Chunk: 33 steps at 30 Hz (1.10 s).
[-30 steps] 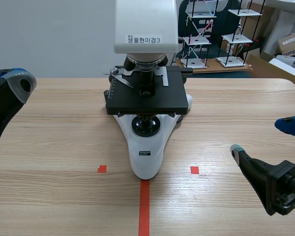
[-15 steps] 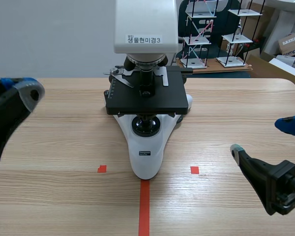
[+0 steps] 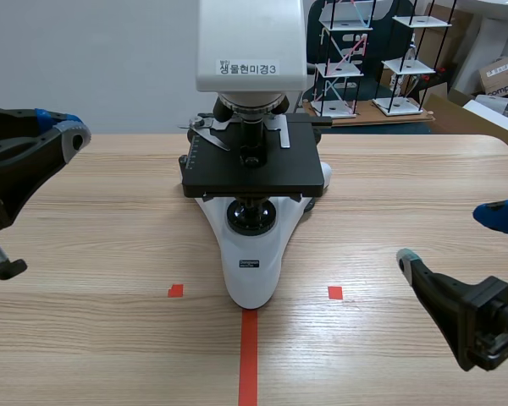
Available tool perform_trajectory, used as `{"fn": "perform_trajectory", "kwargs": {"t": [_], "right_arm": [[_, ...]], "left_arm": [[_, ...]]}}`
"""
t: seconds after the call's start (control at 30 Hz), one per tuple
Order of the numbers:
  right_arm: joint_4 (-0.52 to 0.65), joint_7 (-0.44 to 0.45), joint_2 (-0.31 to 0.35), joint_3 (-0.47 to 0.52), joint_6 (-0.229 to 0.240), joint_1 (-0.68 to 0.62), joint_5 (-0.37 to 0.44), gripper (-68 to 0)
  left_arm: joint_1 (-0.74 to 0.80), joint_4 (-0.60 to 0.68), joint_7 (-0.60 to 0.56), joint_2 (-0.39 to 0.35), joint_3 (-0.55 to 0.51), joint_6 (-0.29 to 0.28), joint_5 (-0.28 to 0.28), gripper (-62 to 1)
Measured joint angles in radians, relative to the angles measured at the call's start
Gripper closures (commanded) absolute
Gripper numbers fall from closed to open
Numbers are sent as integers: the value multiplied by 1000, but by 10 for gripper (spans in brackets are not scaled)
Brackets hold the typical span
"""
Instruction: Point at the stage clip
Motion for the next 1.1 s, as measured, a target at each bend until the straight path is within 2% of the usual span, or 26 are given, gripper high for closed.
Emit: {"fn": "perform_trajectory", "kwargs": {"t": [0.17,0.27,0.5,0.67,0.77,1.03,1.1], "right_arm": [[0,0,0,0,0,0,0,-589],[0,0,0,0,0,0,0,-589],[0,0,0,0,0,0,0,-589],[0,0,0,0,0,0,0,-589],[0,0,0,0,0,0,0,-589],[0,0,0,0,0,0,0,-589],[0,0,0,0,0,0,0,-589]], "left_arm": [[-80,-34,5,-30,39,-1,8,-19],[-150,-34,76,-35,84,-5,23,-19],[-298,-51,100,-43,187,-8,38,-19],[-427,-185,115,-43,293,-13,53,-19],[-496,-266,115,-43,328,-38,53,-19],[-637,-382,115,-43,410,-66,53,-19],[-660,-403,115,-43,433,-87,53,-19]]}}
